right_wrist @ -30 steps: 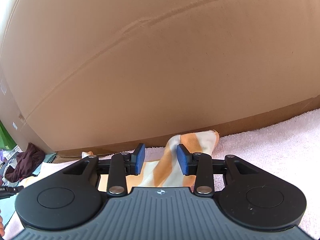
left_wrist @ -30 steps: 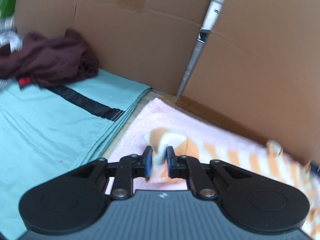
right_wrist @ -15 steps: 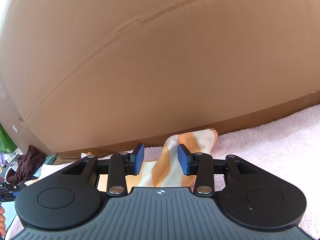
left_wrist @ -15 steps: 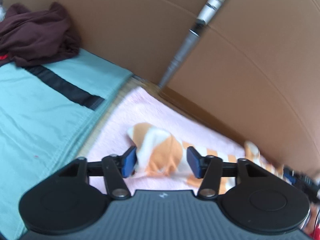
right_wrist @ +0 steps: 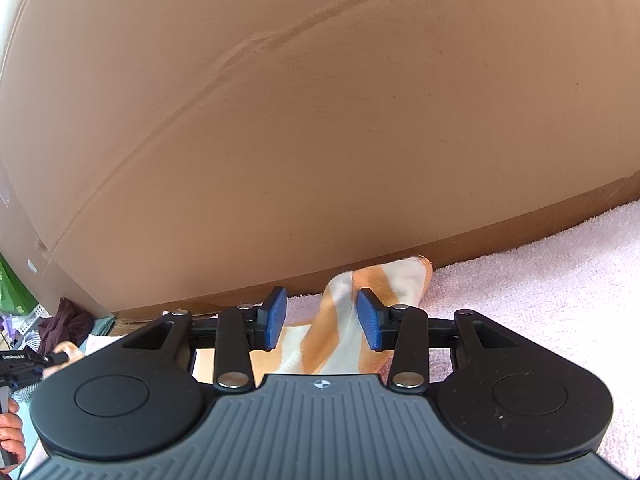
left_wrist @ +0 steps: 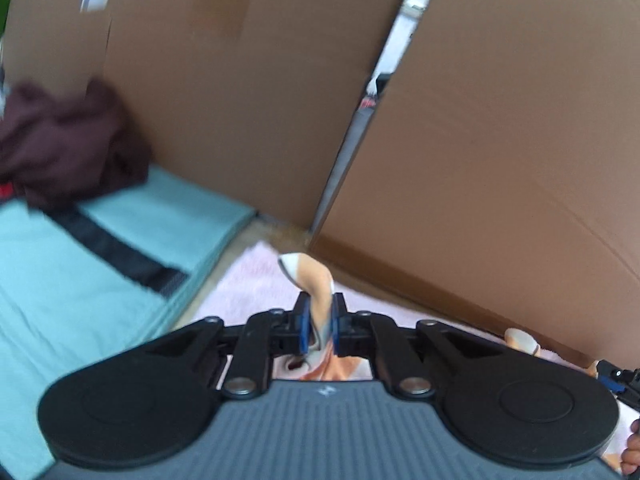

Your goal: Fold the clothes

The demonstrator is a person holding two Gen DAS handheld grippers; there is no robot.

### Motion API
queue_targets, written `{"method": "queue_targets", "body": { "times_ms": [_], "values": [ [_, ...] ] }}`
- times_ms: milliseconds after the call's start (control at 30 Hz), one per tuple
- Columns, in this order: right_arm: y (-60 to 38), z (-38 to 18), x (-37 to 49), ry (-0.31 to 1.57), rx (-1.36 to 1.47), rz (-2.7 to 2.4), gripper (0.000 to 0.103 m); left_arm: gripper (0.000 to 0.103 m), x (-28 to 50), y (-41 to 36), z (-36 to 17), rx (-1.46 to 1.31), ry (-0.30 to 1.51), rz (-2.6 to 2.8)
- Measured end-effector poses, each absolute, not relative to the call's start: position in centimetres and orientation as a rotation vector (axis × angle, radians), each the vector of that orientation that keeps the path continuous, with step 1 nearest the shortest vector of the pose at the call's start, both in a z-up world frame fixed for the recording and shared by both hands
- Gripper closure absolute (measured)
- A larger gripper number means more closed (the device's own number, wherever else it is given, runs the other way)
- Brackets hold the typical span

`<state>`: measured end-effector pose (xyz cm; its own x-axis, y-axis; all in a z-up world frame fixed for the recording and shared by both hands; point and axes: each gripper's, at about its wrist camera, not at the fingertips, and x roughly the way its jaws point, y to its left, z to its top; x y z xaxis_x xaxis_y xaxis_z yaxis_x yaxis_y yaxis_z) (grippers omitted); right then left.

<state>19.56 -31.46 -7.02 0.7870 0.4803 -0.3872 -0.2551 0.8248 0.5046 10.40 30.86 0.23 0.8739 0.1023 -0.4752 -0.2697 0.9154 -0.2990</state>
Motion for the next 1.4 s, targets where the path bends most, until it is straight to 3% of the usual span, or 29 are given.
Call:
{"method": "queue_targets", "body": {
  "times_ms": [133,200,267,433,533,600,667,767,1033,1200,1267,1400],
  "values": [
    [-32.3,-6.7,19.2,0.522,0.470,0.408,0.064,0.100,8.8,28.5,2.8,-0.227,0.403,0.212],
    [-33.0,-6.0,18.7,0.515,0.474,0.395,0.088,0.100,7.7,28.0,4.0,-0.205,0.370,0.181],
    [-33.5,-4.6,17.8,0.529,0.446,0.330,0.102,0.099,6.5,27.7,5.1,-0.196,0.337,0.148],
    [-33.3,-3.0,13.9,0.630,0.281,0.391,0.102,0.099,5.6,27.9,6.3,-0.199,0.327,0.109],
    [-29.1,-3.7,15.7,0.710,0.209,0.448,0.101,0.100,4.9,27.8,6.8,-0.211,0.308,0.110],
    [-26.7,-4.5,11.6,0.704,0.193,0.458,0.101,0.102,4.2,27.8,7.3,-0.222,0.283,0.111],
    [-22.6,-4.9,14.5,0.674,0.167,0.432,0.103,0.102,3.6,27.5,7.8,-0.226,0.261,0.112],
    [-23.0,-4.1,13.8,0.675,0.214,0.410,0.093,0.102,2.9,26.2,8.2,-0.196,0.262,0.079],
    [-19.0,-3.6,5.2,0.699,0.111,0.551,0.084,0.102,2.4,23.6,6.9,-0.148,0.305,-0.017],
    [-17.7,-3.7,-3.8,0.685,0.001,0.663,0.073,0.102,2.4,22.7,6.1,-0.151,0.318,-0.052],
    [-16.3,-3.8,-7.4,0.675,-0.053,0.701,0.062,0.102,2.5,22.2,5.8,-0.155,0.322,-0.068],
    [-14.1,-3.9,-12.9,0.650,-0.181,0.722,0.060,0.102,2.7,21.1,5.3,-0.141,0.333,-0.098]
  ]
}}
